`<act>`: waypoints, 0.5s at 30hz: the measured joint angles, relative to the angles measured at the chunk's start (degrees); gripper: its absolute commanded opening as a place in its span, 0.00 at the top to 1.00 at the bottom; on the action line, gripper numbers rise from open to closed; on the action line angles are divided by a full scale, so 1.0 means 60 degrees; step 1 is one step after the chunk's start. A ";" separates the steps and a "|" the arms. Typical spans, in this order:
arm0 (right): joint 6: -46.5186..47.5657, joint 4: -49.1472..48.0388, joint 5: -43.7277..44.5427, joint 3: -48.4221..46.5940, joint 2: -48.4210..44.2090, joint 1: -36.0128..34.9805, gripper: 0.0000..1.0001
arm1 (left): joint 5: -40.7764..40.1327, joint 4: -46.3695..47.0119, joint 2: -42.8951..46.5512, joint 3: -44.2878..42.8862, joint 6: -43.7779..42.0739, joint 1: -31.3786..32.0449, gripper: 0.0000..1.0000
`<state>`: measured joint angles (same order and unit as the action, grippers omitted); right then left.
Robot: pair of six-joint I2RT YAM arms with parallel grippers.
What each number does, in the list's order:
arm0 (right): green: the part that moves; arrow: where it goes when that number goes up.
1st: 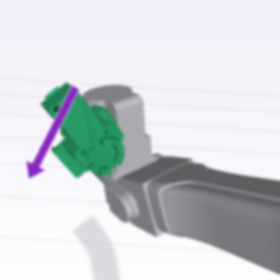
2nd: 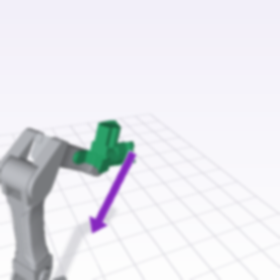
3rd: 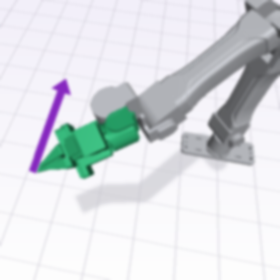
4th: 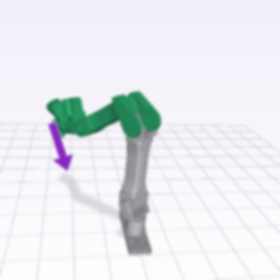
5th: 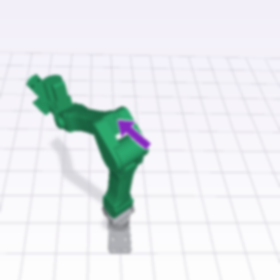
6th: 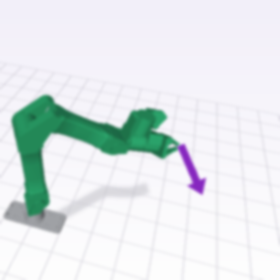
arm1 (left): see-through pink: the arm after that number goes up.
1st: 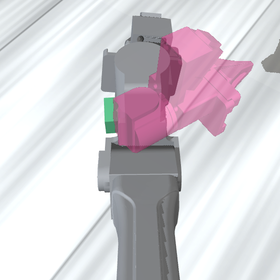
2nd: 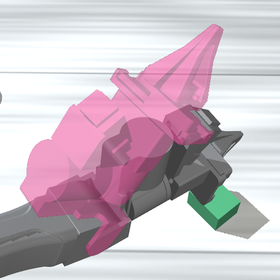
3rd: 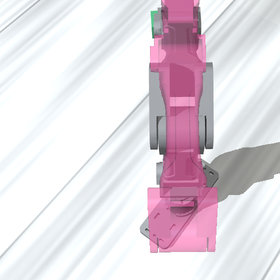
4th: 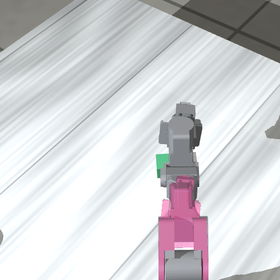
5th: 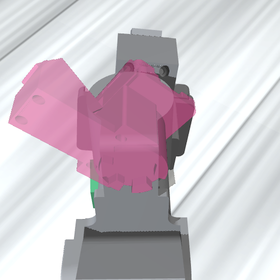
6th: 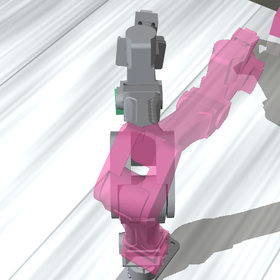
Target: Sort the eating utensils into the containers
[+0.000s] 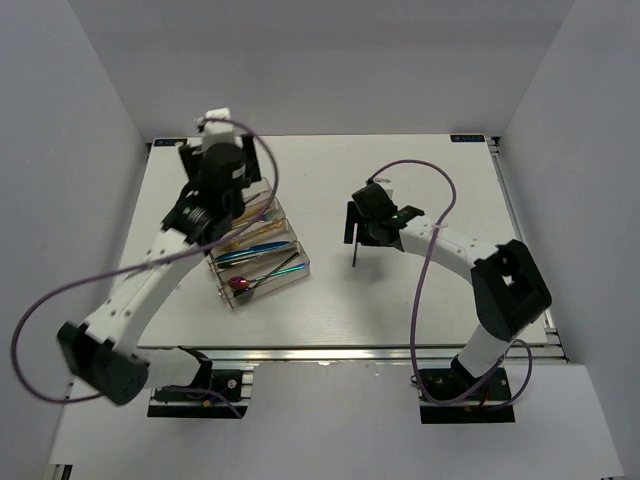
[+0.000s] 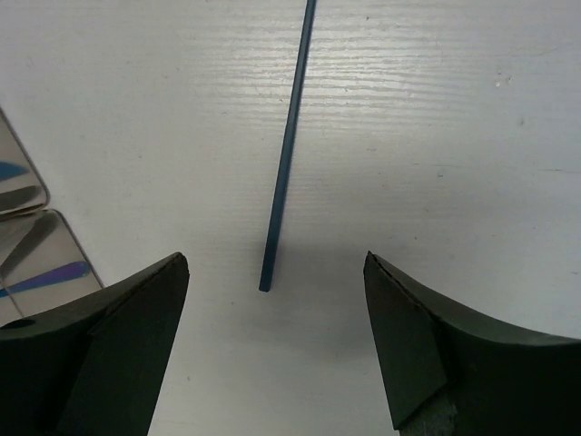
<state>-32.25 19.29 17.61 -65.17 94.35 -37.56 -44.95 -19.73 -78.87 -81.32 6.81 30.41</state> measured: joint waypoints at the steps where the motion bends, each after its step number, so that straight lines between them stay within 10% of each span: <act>1: -0.0044 0.0095 0.0080 -0.0131 0.0186 -0.0051 0.29 | 0.0208 -0.0364 0.0765 0.0634 0.0470 -0.0036 0.02; 8: -0.0342 0.0517 0.0328 -0.0637 0.1523 -0.0342 0.55 | 0.1344 -0.1206 0.4379 0.3850 0.1785 -0.0084 0.02; 15: -0.0729 0.0900 0.0725 -0.1260 0.2667 -0.0499 0.77 | 0.1891 -0.1413 0.4317 0.5180 0.2004 -0.0087 0.02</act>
<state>-36.62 24.69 21.96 -72.73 110.34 -40.56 -33.61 -28.21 -52.97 -50.24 18.83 29.89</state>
